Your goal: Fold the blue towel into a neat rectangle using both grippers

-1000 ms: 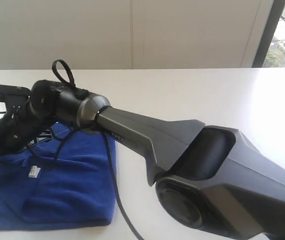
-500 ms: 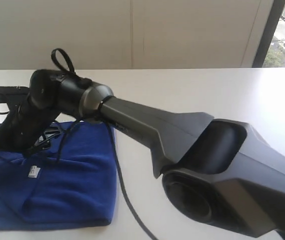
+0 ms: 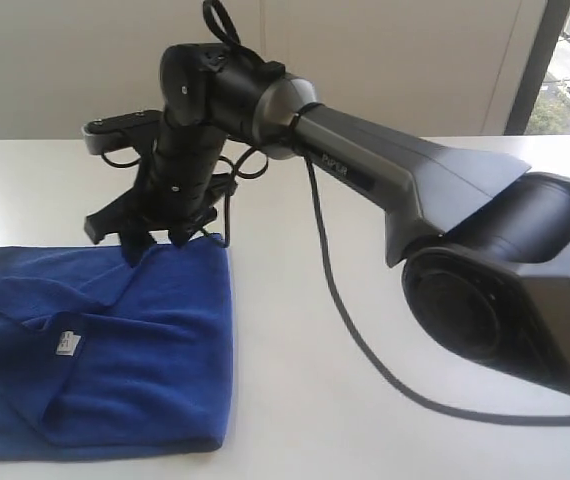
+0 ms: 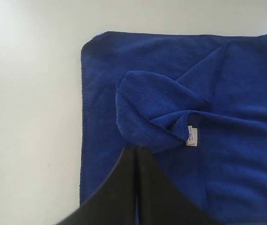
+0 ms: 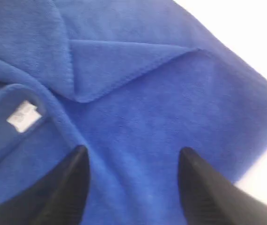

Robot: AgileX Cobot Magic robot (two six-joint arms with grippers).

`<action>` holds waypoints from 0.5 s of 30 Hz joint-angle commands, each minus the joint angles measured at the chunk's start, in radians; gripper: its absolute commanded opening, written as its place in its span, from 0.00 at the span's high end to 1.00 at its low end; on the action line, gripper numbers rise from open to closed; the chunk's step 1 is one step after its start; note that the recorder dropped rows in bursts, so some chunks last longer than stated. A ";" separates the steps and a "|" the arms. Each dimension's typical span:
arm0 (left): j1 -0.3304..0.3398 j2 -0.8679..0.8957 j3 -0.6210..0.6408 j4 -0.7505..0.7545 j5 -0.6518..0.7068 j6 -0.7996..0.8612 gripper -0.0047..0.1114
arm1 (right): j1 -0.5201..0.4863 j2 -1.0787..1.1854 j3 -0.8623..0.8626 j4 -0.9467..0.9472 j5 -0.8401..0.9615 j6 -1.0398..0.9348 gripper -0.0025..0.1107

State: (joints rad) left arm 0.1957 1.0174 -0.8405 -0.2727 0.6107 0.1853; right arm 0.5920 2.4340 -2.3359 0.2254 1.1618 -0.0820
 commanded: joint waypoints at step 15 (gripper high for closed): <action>0.001 -0.009 0.002 -0.010 0.011 0.003 0.96 | -0.065 0.073 0.129 0.073 -0.309 -0.368 0.98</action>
State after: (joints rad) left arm 0.1957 1.0174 -0.8405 -0.2727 0.6107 0.1853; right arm 0.5281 2.4801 -2.2124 0.2882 0.8908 -0.4287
